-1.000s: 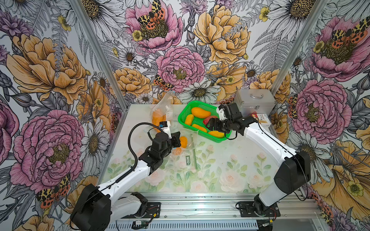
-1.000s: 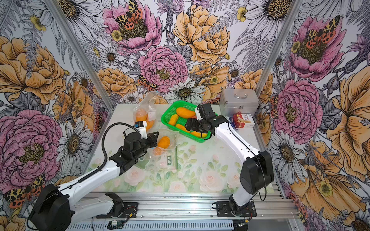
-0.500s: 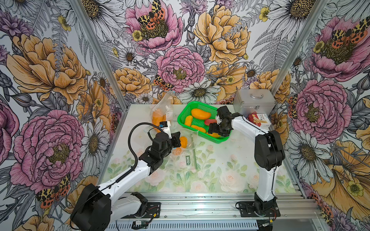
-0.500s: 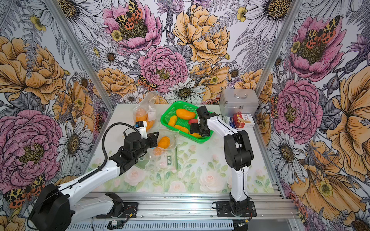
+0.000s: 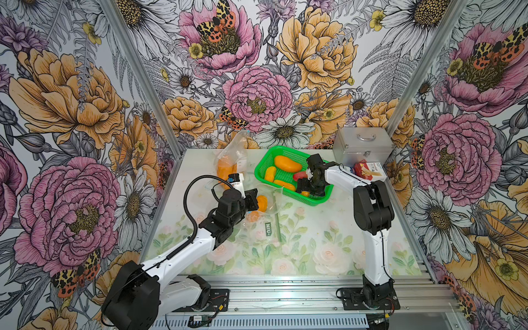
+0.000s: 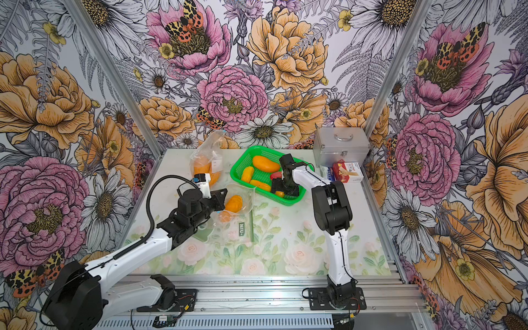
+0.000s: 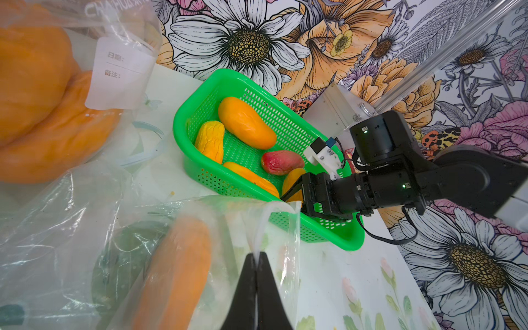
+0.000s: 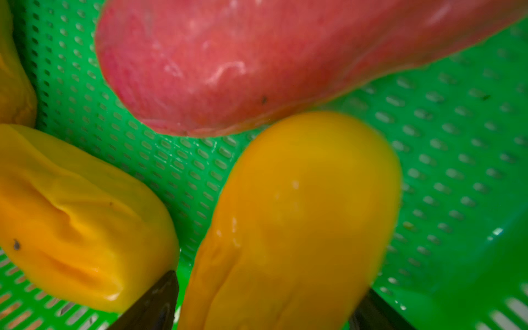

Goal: Place the mango in a zip-top bag and seal the zipper
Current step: Pick up the mango from the basket.

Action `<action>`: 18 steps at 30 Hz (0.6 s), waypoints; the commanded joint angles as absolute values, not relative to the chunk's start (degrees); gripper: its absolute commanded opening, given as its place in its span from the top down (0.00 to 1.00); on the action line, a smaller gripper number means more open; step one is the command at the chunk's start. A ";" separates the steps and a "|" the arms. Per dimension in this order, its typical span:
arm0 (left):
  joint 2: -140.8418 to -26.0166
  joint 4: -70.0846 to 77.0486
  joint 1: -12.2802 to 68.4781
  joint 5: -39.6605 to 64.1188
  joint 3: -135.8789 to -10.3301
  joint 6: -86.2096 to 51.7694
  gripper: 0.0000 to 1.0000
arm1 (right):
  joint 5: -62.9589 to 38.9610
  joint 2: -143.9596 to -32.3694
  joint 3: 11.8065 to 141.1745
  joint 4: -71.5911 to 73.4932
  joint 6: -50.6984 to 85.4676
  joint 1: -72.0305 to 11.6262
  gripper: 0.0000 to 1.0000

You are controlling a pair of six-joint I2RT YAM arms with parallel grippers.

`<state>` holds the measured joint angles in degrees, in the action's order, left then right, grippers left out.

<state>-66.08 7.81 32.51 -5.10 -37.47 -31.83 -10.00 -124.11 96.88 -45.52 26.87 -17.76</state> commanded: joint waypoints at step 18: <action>-66.46 8.54 33.39 -4.59 -38.50 -31.94 1.00 | -11.76 -124.08 98.33 -38.69 31.05 -15.71 0.52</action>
